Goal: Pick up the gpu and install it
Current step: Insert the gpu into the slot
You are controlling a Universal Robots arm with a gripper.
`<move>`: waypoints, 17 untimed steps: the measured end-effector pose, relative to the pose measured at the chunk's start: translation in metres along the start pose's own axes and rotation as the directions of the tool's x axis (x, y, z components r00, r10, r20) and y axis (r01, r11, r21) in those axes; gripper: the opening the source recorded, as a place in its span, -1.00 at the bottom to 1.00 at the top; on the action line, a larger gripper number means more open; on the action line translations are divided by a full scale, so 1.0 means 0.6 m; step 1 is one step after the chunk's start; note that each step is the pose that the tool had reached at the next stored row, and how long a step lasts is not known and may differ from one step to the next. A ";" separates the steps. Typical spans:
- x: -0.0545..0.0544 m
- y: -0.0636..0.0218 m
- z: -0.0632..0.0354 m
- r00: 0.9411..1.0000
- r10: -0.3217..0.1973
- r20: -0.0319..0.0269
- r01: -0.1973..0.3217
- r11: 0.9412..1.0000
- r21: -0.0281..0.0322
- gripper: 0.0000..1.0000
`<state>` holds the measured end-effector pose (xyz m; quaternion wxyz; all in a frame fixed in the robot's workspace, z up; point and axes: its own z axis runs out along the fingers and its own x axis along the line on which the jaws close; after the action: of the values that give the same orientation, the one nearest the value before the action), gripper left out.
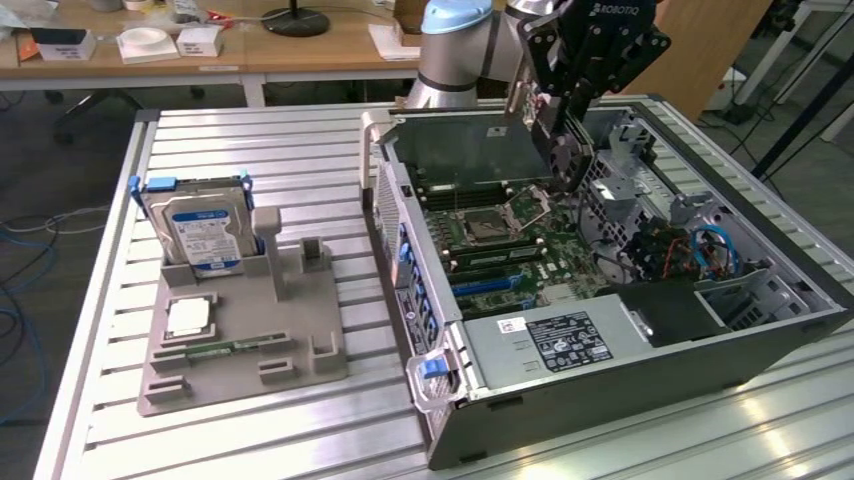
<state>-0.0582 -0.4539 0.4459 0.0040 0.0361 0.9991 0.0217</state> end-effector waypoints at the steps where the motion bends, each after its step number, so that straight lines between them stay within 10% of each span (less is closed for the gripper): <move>1: 0.000 0.000 0.000 1.000 0.000 0.000 0.000 1.000 0.000 -0.48; 17: 0.000 0.000 0.000 0.999 -0.054 -0.002 0.054 0.999 0.000 -0.48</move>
<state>-0.0582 -0.4539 0.4457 0.0035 0.0088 0.9997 0.0217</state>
